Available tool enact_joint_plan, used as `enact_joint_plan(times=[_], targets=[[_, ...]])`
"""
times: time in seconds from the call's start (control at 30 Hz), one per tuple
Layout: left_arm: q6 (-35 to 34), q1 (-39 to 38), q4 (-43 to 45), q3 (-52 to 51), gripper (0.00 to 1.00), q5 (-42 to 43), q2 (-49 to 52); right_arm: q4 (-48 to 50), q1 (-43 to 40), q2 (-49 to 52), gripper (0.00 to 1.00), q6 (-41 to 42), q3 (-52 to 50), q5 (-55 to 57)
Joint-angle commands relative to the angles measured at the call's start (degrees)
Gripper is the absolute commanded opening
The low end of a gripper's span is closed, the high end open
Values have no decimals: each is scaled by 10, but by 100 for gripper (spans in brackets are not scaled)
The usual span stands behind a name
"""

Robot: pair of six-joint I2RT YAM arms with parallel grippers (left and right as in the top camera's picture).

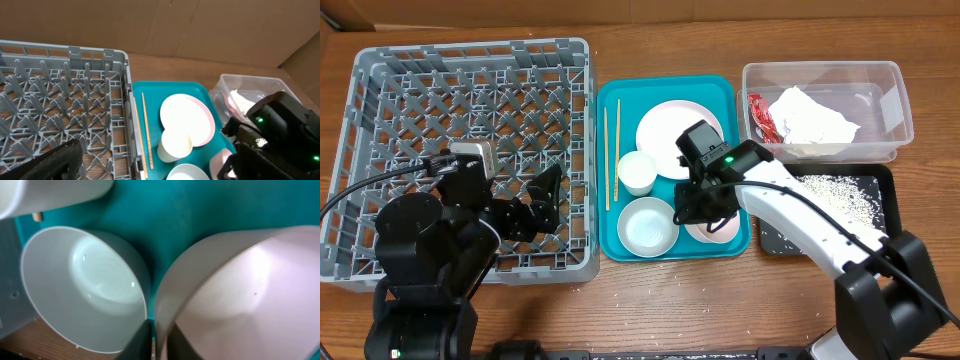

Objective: Sort waste into correct bins and load items into the dishwasher

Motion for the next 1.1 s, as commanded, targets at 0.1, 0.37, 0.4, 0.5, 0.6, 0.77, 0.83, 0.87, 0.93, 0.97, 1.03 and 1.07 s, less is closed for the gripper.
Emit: enact_joint_plan(times=[0.1,0.37,0.4,0.5,0.6,0.77,0.83,0.87,0.93,0.97,1.03,1.07], targets=[[-8,6,0,12,100,8,-1,4,2,6,32,24,12,1],[-15,6,16,12,100,9,-1,-40,-29,-7,36,21,86,-73],[-15,6,14,12,100,9,-1,-50,-33,-11,37,20,104,-73],[-15,6,14,12,100,21,-1,-74,-38,-22,43,19,159,-63],[-15,6,18,12,100,42,1,-76,-38,-23,47,20,175,-55],[-20,6,16,37,96,52,23,-50,-38,-17,48,39,173,-53],[-34,6,-16,88,95,52,63,-27,-37,-8,48,58,173,-52],[-34,6,-37,115,95,52,85,-15,-35,-1,48,70,173,-47],[-33,6,-92,178,95,50,135,1,-31,12,48,87,173,-44],[-31,6,-121,207,95,48,161,7,-29,21,48,98,173,-37],[-26,6,-188,266,95,26,217,14,-25,46,48,116,173,-22],[-22,6,-207,282,94,15,234,16,-25,52,48,116,173,-23]])
